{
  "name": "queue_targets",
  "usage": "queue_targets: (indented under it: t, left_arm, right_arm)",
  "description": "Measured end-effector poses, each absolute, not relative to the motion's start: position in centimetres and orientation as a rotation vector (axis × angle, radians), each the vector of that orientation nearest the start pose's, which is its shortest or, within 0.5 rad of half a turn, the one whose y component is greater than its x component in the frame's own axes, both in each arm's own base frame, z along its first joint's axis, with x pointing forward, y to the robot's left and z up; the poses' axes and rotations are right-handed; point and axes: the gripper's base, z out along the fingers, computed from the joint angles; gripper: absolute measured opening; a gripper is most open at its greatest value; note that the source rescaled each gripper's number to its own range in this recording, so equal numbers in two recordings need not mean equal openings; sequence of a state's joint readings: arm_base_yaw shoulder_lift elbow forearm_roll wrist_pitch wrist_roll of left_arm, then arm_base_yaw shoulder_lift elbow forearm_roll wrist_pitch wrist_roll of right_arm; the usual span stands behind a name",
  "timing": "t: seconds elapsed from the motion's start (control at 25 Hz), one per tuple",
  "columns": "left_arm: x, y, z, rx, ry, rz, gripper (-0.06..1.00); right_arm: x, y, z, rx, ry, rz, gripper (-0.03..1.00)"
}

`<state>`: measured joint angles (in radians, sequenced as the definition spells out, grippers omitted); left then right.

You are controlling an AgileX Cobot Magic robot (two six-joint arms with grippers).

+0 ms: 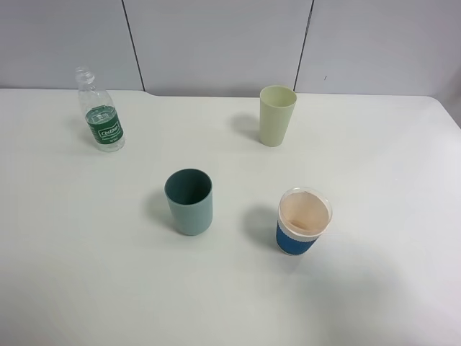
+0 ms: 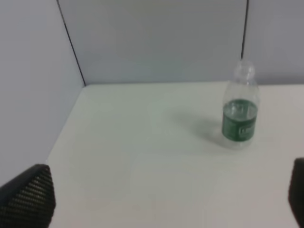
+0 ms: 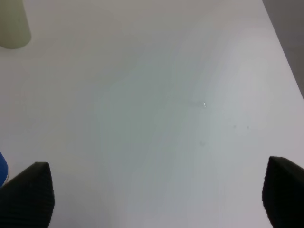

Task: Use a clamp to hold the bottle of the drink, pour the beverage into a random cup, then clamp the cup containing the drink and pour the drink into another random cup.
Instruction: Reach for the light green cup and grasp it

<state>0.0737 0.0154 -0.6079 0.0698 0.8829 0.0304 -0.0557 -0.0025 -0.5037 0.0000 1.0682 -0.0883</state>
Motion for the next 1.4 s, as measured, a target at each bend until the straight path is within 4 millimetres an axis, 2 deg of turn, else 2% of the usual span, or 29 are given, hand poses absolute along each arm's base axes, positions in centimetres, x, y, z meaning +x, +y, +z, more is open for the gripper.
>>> queue_targets:
  t: [0.16, 0.36, 1.4]
  left_arm:
    - [-0.7, 0.4, 29.6, -0.046, 1.905, 0.142, 1.00]
    - [-0.5, 0.4, 28.0, -0.051, 2.017, 0.133, 1.00]
    - [-0.5, 0.5, 27.9, 0.020, 2.026, 0.078, 1.00]
  right_arm:
    - [-0.6, 0.0, 27.8, -0.033, 2.047, -0.090, 0.67]
    - [-0.6, 0.0, 27.8, -0.033, 2.047, -0.090, 0.67]
    - [-0.6, 0.0, 27.8, -0.033, 2.047, -0.090, 0.67]
